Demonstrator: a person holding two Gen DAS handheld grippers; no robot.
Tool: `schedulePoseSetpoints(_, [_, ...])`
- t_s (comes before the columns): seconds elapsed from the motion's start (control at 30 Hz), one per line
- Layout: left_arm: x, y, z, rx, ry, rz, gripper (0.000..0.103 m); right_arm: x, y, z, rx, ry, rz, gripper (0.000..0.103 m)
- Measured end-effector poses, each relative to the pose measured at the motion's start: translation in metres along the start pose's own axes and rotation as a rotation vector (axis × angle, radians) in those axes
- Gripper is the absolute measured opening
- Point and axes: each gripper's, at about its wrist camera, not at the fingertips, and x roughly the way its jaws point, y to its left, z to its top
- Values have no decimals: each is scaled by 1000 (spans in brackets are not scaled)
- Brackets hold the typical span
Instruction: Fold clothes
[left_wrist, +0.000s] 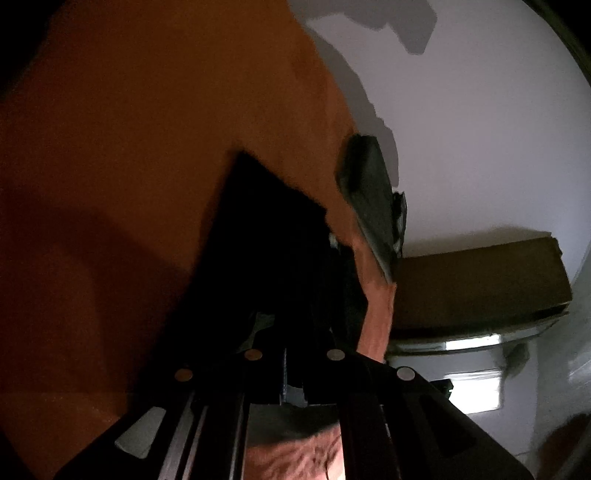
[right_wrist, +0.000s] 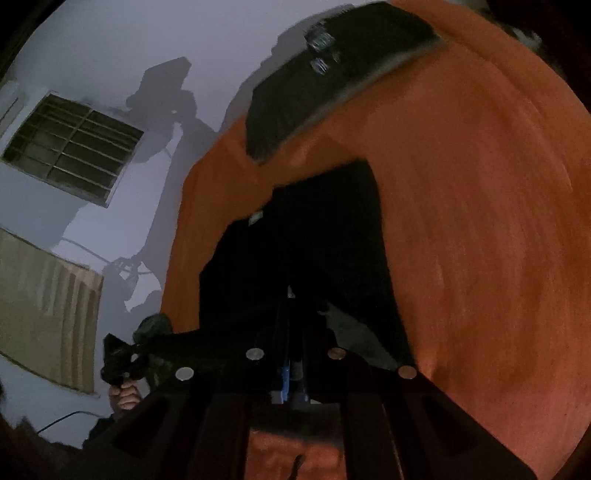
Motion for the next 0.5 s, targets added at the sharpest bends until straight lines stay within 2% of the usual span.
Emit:
schedulePoseSetpoints(0.23, [64,-25,93,-13,-67,63,6,63,1,93,1,-74,-71,4])
schedulePoseSetpoints(0.33, [107,-16,132,-114,-52,101,9,101,-16,130,89,-68,-116,6])
schedulePoseSetpoints(0.37, [124,-6,142,-187,-24,127,15,115,-29,139,153,-41,-135,11])
schedulePoseSetpoints(0.43, [136,14,154,-317,-9,181,24,136,-54,150,292,6,-172,35])
schedulePoseSetpoints(0.5, [138,29,163,-421,-22,221,26,137,-71,154,386,-4,-184,39])
